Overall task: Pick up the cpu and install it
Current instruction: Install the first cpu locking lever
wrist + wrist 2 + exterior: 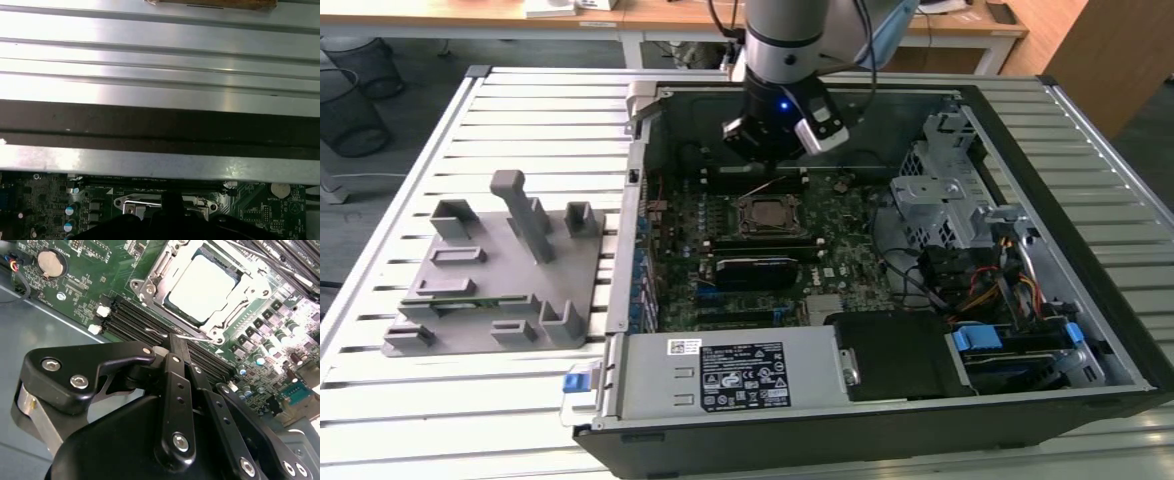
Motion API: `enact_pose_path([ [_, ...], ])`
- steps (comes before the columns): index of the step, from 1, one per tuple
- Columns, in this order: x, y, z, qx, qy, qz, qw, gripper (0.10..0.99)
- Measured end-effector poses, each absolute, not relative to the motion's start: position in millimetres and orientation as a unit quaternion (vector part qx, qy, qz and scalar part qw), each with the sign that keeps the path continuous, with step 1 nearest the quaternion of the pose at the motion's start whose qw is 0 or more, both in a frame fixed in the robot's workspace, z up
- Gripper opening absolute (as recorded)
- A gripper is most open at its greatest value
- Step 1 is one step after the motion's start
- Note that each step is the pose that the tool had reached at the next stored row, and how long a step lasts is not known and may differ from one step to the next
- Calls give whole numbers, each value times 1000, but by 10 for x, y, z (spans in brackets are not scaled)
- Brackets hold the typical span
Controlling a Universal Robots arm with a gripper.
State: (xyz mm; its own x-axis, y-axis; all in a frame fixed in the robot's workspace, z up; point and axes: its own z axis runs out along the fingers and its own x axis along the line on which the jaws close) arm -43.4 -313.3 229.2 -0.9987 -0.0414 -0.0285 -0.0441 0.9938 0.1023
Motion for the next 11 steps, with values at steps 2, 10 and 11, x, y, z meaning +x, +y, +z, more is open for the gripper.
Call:
enact_pose_path([
  [2,-417,-3134,2289,-21,998,51,13,106],
  [10,-379,-3133,2261,-21,998,51,13,106],
  [11,-373,-3133,2257,-21,998,51,13,106],
])
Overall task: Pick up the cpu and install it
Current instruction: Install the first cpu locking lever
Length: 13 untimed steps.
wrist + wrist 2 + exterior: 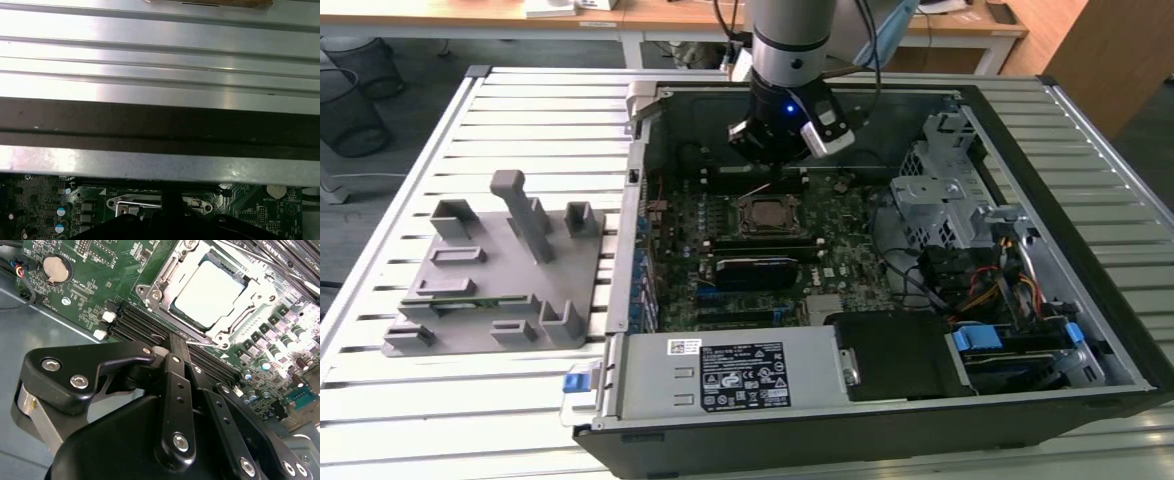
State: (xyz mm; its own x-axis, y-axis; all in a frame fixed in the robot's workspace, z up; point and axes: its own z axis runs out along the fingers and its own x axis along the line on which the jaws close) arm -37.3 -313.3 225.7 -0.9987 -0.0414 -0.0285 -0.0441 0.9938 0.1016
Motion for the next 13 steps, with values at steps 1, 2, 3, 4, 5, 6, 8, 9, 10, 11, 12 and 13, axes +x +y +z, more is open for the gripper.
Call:
enact_pose_path([
  [1,-366,-3133,2253,-21,998,51,13,106],
  [2,-359,-3133,2249,-21,998,51,13,106],
  [3,-351,-3133,2244,-21,998,51,13,106],
  [4,-343,-3133,2239,-21,998,51,13,106],
  [5,-335,-3133,2233,-21,998,51,13,106],
  [6,-330,-3133,2228,-21,998,51,13,106],
  [8,-324,-3133,2216,-21,998,51,13,106],
  [9,-323,-3133,2209,-21,998,51,13,106],
  [10,-323,-3133,2202,-21,998,51,13,106],
  [11,-323,-3133,2194,-21,998,51,13,106],
  [12,-322,-3133,2185,-21,998,50,13,106],
  [13,-322,-3133,2176,-21,998,51,13,106],
])
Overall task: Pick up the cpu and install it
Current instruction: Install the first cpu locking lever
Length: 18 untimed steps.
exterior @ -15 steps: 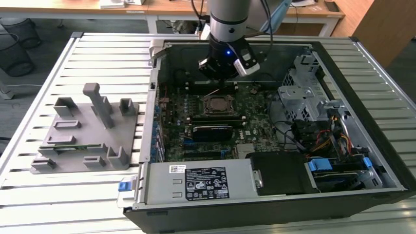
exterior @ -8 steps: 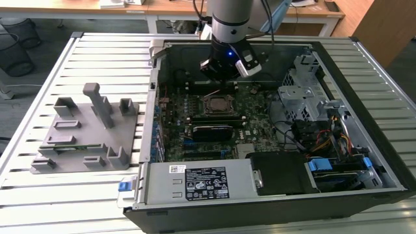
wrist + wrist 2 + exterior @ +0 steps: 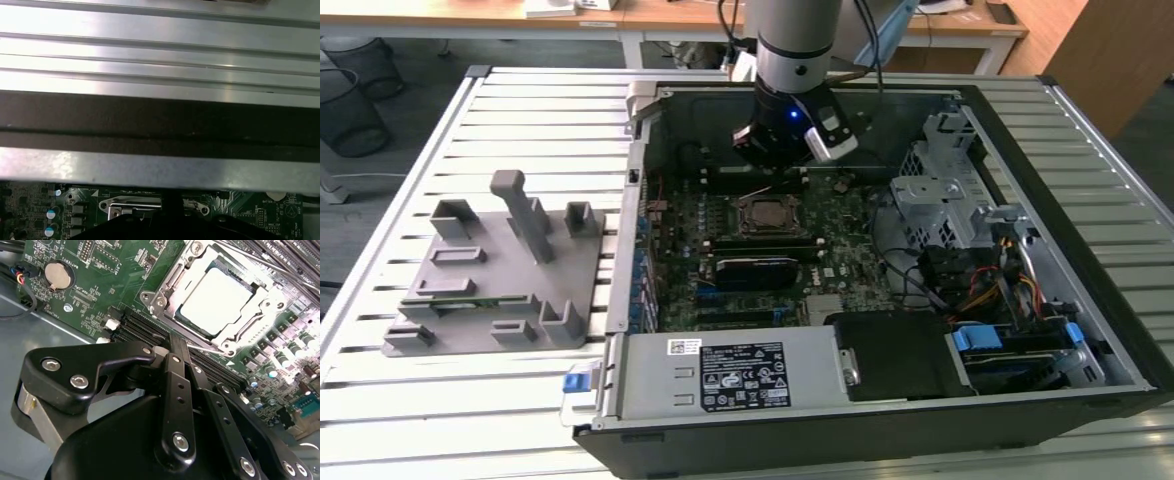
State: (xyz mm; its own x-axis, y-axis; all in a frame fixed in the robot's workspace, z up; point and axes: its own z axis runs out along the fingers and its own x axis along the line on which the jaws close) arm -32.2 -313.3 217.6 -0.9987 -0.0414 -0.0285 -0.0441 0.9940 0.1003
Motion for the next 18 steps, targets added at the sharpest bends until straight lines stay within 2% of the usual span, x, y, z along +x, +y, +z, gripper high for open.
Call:
enact_pose_path([
  [18,-301,-3133,2027,-21,998,50,13,106],
])
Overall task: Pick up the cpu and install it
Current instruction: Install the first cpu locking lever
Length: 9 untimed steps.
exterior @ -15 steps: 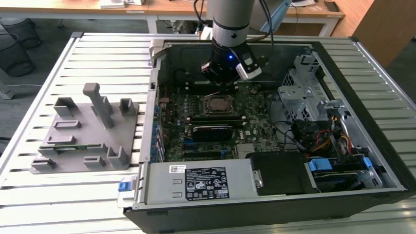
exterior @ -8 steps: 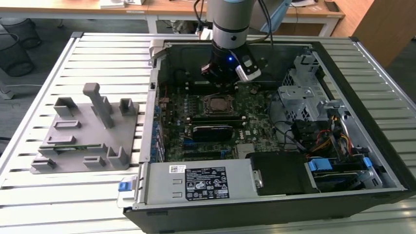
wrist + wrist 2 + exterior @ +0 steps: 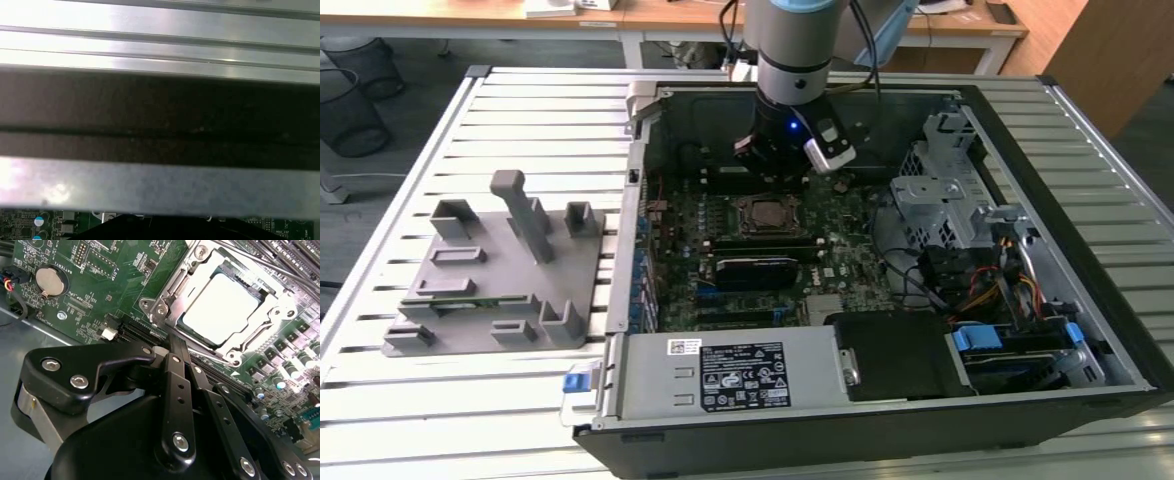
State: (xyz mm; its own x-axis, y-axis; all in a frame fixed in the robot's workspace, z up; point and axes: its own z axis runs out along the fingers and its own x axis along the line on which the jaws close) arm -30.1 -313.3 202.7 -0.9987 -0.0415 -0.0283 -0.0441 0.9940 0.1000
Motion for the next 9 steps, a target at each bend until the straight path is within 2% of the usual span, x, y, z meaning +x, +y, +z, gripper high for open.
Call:
enact_pose_path([
  [9,-291,-3133,1994,-21,999,48,13,106],
])
